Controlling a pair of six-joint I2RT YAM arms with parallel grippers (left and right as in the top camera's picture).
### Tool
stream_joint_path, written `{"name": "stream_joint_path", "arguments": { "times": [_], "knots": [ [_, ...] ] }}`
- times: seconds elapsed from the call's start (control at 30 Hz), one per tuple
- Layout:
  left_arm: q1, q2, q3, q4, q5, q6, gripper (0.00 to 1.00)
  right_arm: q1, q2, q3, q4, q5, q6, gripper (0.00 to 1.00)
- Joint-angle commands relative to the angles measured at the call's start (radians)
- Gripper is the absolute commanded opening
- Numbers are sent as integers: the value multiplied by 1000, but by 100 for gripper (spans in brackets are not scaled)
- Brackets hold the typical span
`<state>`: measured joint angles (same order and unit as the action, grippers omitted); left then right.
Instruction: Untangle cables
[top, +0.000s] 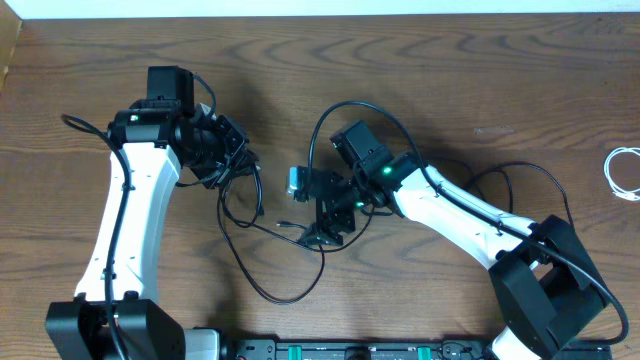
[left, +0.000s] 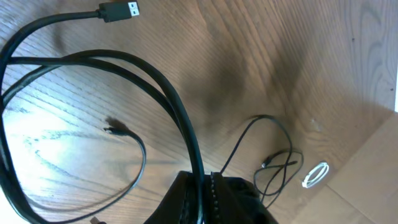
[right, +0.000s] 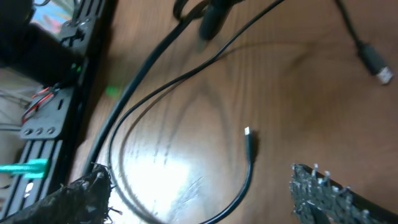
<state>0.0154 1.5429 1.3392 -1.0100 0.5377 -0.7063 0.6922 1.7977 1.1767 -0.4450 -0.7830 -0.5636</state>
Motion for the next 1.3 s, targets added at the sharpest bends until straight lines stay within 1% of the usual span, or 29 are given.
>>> {"name": "stream_joint_path", "arguments": {
  "times": [0.0,0.07,0.1,0.2,0.27,0.3,0.37,0.43,0.57,0.67,0.73,0.77,0.9,0.97,1.0,1.07,1.13,1.27],
  "knots": [
    [-2,-7,0,-3,-43,46,8,-6,-12,-2,42,107,161,88],
    [-2,-7,0,-11,-54,71,8,-10,-12,-2,53,133,193,88],
    [-2,-7,0,-14,-53,85,7,-10,-12,-2,53,107,193,89],
    [-2,-7,0,-26,-61,85,8,-10,-12,-2,60,-15,180,93],
    [-2,-7,0,-26,-60,84,7,-10,-12,-2,68,-109,168,97],
    [-2,-7,0,-25,-60,81,8,-10,-12,-2,68,-159,151,99],
    [-2,-7,0,-25,-60,60,8,-5,-12,-2,68,-225,135,99],
    [-2,-7,0,-26,-60,25,8,6,-12,-2,69,-228,136,99],
    [-2,-7,0,-26,-60,-49,8,38,-12,-2,75,-195,137,99],
    [-2,-7,0,-26,-59,-97,8,69,-12,-2,76,-126,137,99],
    [-2,-7,0,-26,-38,-112,8,89,-12,-2,76,-45,139,99],
    [-2,-7,0,-26,-1,-112,8,106,-12,-2,75,45,149,99],
    [-2,-7,0,-26,97,-111,8,142,-12,-2,71,203,167,98],
    [-2,-7,0,-25,137,-111,8,155,-12,-2,71,230,167,92],
    [-2,-7,0,-25,151,-111,8,160,-12,-2,70,240,167,77],
    [-2,-7,0,-21,154,-108,8,163,-12,-2,70,270,167,26],
    [-2,-7,0,-9,147,-81,8,162,-12,-2,62,329,167,2],
    [-2,-7,0,-6,80,-46,8,144,-12,-2,24,470,167,1]
  ]
}}
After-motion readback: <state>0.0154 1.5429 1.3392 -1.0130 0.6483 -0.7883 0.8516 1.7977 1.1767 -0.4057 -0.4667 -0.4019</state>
